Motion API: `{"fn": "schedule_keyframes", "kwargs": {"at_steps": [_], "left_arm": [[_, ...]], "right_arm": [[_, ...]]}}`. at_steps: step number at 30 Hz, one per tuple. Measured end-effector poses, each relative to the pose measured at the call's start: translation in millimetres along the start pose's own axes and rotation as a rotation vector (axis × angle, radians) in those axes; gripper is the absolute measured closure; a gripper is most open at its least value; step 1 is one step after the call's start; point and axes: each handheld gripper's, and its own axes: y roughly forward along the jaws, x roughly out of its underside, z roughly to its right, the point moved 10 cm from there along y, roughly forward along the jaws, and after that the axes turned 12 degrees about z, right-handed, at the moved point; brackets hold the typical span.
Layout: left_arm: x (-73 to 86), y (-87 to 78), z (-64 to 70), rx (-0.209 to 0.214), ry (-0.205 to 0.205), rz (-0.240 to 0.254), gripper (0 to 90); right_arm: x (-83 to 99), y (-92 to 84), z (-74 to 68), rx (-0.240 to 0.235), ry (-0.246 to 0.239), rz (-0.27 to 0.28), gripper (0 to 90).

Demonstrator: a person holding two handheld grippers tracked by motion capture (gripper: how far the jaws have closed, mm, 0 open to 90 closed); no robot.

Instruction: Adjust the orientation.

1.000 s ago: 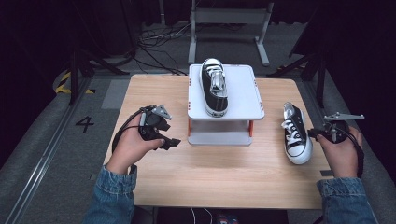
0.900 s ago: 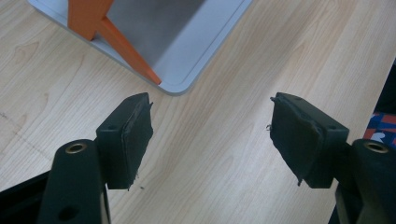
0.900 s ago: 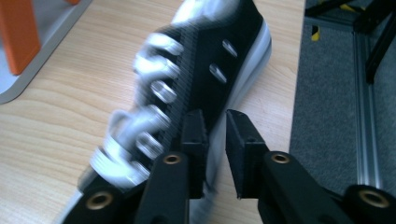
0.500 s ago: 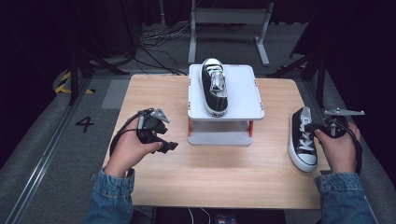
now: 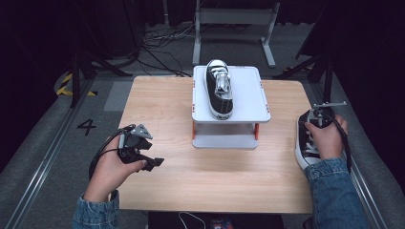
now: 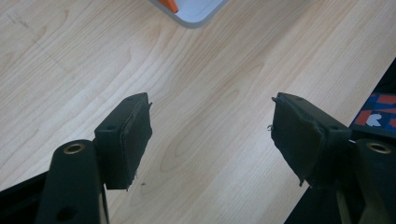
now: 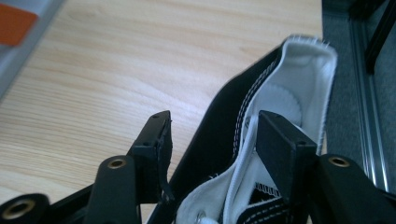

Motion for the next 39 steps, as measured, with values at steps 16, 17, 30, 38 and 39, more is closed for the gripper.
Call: {"fn": "schedule_keyframes", "kwargs": {"at_steps": [16,17,30,38,39], "left_arm": [[0.6,4.5,-1.5,0.010,0.003,-0.014,29.4],[-2.7,6.2,-1.8,0.012,0.005,-0.006,29.4],[-35.6,30.6,-2.9,0.078,0.063,0.011,30.1],[-54.6,52.2,0.3,0.120,0.104,0.007,31.0],[-56.4,53.9,0.3,0.121,0.112,0.007,30.9]], "right_arm": [[-9.0,-6.5,-20.7,-0.090,-0.089,0.011,87.4],[-12.1,-14.7,-30.2,-0.118,-0.106,0.015,87.5],[7.4,-75.3,-110.1,-0.413,-0.250,-0.081,87.6],[44.9,-107.2,-152.8,-0.596,-0.438,-0.219,86.9],[49.5,-108.5,-157.2,-0.609,-0.461,-0.233,86.3]]}}
